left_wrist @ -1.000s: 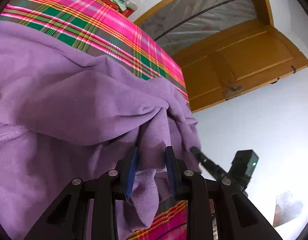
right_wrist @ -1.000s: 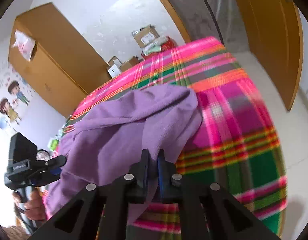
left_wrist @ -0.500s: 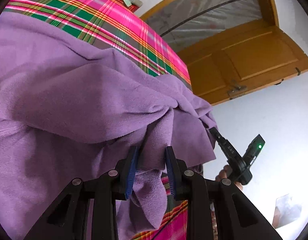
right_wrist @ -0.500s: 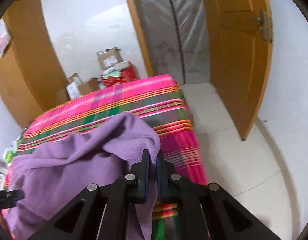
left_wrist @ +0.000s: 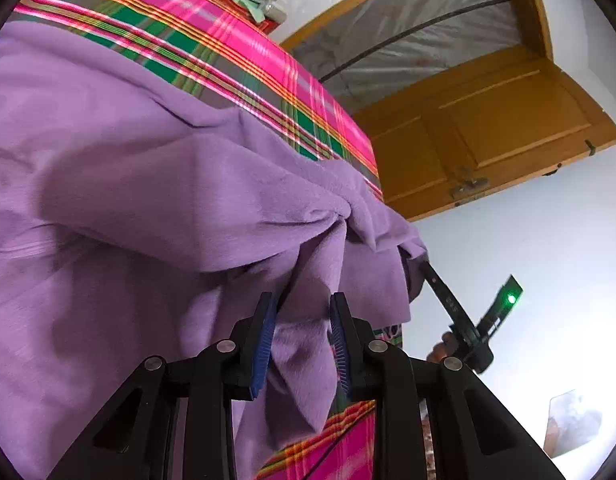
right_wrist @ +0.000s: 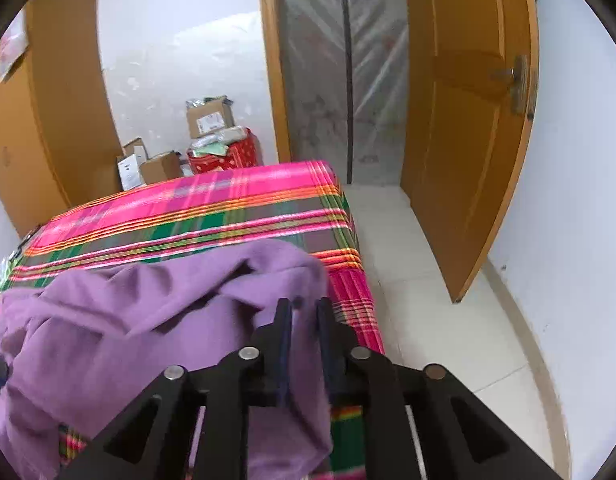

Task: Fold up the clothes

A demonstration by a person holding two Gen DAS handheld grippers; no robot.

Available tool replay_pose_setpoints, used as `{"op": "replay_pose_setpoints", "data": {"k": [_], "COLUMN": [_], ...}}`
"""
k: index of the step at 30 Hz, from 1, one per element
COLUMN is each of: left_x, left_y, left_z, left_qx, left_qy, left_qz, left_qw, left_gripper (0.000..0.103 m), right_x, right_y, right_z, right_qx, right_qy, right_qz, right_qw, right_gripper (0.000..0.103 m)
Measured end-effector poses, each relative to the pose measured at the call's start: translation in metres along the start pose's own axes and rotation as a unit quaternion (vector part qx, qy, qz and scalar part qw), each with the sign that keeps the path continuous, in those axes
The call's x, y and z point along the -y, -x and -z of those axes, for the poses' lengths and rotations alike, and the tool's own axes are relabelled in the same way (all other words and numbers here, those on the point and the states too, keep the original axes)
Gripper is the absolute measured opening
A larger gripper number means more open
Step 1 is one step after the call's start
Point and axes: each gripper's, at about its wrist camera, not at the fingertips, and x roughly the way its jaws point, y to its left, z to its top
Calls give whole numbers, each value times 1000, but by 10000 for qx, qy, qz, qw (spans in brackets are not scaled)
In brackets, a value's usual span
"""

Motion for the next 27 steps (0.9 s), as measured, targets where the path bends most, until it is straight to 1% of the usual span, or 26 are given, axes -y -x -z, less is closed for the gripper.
{"op": "replay_pose_setpoints", "data": {"k": [4, 5, 6, 8, 11, 14, 16, 17, 20, 23, 25, 27], "left_x": [-14, -18, -21, -28, -46, -61, -71, -76, -97, -118, -131, -143], "left_y": [32, 40, 48, 64, 91, 114, 127, 134, 152, 173, 187, 201], "left_z": [12, 14, 17, 23, 34, 48, 58, 63, 79, 98, 111, 123], "left_qx": [212, 265, 318, 423, 682, 877, 997, 1057, 1166, 1331, 1482, 1649], "left_qy": [105, 131, 157, 210, 462, 617, 676, 703, 888, 1085, 1205, 1360], "left_qz": [-33, -41, -49, -65, -209, -287, -468, -565, -645, -796, -938, -1081], "left_qw": [9997, 9996, 9994, 9989, 9964, 9938, 9916, 9903, 9871, 9819, 9771, 9709], "left_gripper": [28, 27, 27, 27, 27, 27, 27, 27, 27, 27, 27, 27], "right_x": [-6, -8, -10, -19, -46, -74, -87, -94, -106, -117, -122, -127], "right_y": [29, 35, 40, 51, 61, 60, 56, 53, 46, 46, 47, 49], "right_z": [8, 12, 16, 27, 48, 68, 80, 86, 100, 110, 114, 118], "right_qx": [207, 171, 136, 85, -21, -181, -300, -404, -689, -809, -857, -867], "right_qy": [-95, -183, -269, -333, -26, 199, 295, 281, -4, -140, -238, -332], "right_qz": [-132, -202, -286, -645, -986, -1287, -1362, -1463, -1868, -2203, -2368, -2639], "right_qw": [9997, 9995, 9991, 9973, 9951, 9913, 9898, 9880, 9800, 9720, 9675, 9601], "right_gripper": [23, 23, 23, 24, 26, 26, 26, 26, 26, 27, 32, 36]}}
